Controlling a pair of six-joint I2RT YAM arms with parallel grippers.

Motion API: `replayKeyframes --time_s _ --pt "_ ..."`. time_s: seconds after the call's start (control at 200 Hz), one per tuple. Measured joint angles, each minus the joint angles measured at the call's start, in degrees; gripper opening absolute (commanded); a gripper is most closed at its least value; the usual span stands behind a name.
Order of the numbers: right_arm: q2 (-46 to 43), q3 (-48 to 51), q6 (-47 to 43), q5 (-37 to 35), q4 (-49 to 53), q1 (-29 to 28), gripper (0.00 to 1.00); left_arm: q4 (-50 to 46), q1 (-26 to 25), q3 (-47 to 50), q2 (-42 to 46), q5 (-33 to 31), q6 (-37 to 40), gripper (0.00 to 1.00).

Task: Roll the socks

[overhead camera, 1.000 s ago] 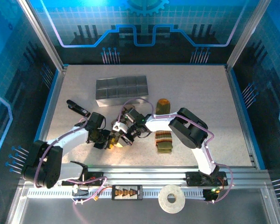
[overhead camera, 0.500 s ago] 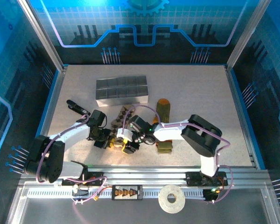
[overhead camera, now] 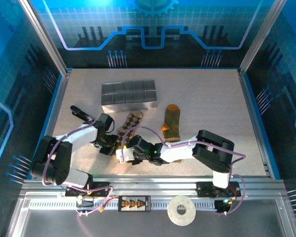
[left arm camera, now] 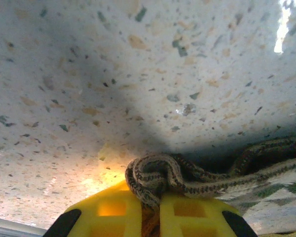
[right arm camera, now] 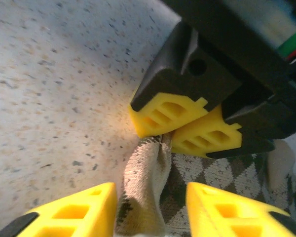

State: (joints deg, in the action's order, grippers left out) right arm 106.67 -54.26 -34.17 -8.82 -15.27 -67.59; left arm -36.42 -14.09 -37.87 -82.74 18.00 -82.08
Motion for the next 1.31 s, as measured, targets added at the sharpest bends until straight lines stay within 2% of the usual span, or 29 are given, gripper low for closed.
replayKeyframes --time_s 0.25,0.36,0.445,0.61,0.765,0.916,1.061,1.306 --pt "3.7 -3.1 1.0 -0.2 3.1 0.0 0.18 -0.4 0.4 -0.4 -0.6 0.6 1.2 0.03" --pt "4.2 -4.9 3.5 0.6 5.7 0.3 0.06 -0.6 0.7 -0.5 -0.7 0.7 1.5 0.05" --pt "4.3 -6.4 6.9 3.5 8.4 1.5 0.00 -0.8 1.1 -0.5 -0.4 0.8 1.7 0.19" --pt "5.8 -9.4 14.4 15.6 12.1 6.1 0.00 -2.1 1.8 -0.2 3.2 -0.7 2.7 0.47" --pt "8.4 -12.2 21.0 26.5 14.4 10.0 0.00 -4.5 3.2 -0.2 8.6 -2.4 3.3 0.60" --pt "11.4 -15.5 26.3 34.4 15.9 12.8 0.00 -5.7 3.3 0.8 12.7 -3.1 3.9 0.58" --pt "13.7 -17.4 30.6 40.9 17.4 14.9 0.00 -3.8 2.5 2.5 15.3 -1.0 4.2 0.53" --pt "16.2 -18.9 35.7 48.4 17.6 17.2 0.00 3.3 0.7 5.8 13.8 1.4 4.0 0.51"
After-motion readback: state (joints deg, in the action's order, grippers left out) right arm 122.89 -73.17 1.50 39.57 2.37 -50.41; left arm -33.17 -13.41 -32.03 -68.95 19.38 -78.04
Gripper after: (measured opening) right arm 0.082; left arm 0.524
